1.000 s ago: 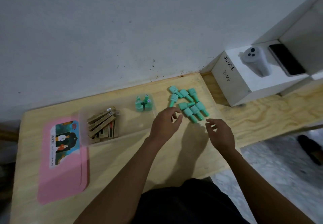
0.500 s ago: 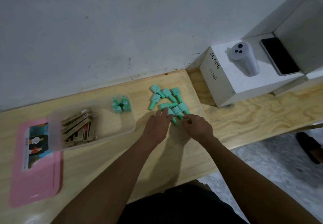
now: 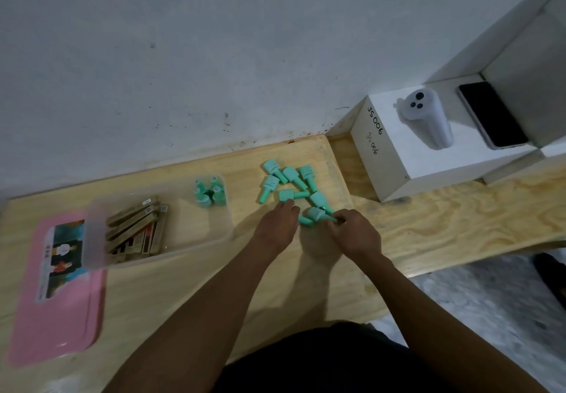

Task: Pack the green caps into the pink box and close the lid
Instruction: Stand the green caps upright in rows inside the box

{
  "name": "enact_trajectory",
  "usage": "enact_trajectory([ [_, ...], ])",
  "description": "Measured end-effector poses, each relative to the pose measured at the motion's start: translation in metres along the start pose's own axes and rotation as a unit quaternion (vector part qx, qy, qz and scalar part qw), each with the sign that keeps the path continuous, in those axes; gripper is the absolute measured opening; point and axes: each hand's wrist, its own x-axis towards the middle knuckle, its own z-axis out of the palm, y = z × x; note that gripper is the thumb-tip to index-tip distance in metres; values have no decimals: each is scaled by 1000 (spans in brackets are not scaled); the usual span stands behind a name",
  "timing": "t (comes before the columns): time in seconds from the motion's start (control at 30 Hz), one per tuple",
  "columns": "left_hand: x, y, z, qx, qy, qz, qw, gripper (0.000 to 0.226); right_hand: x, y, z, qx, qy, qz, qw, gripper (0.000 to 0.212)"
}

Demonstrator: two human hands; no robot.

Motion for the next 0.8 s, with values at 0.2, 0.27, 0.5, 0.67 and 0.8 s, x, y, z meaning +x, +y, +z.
enact_trajectory([
  [0.2,1,-11,-13,-246,9,-105,963,30,8,8,-9,190,28,18,981,32],
  [0.27,-5,-16,-23,-393,-15,-179,902,29,8,1,-15,243,42,15,969,29],
  [0.5,-38,-27,-59,-794,-14,-218,567,37,-3,-38,-38,349,3,-52,936,9],
  [0.67,-64,-51,-85,-817,69,-214,531,23,-8,-77,-36,344,-18,-116,932,7],
  [0.8,-85,-80,-99,-790,147,-233,548,8,-10,-112,-24,309,-36,-165,936,7],
])
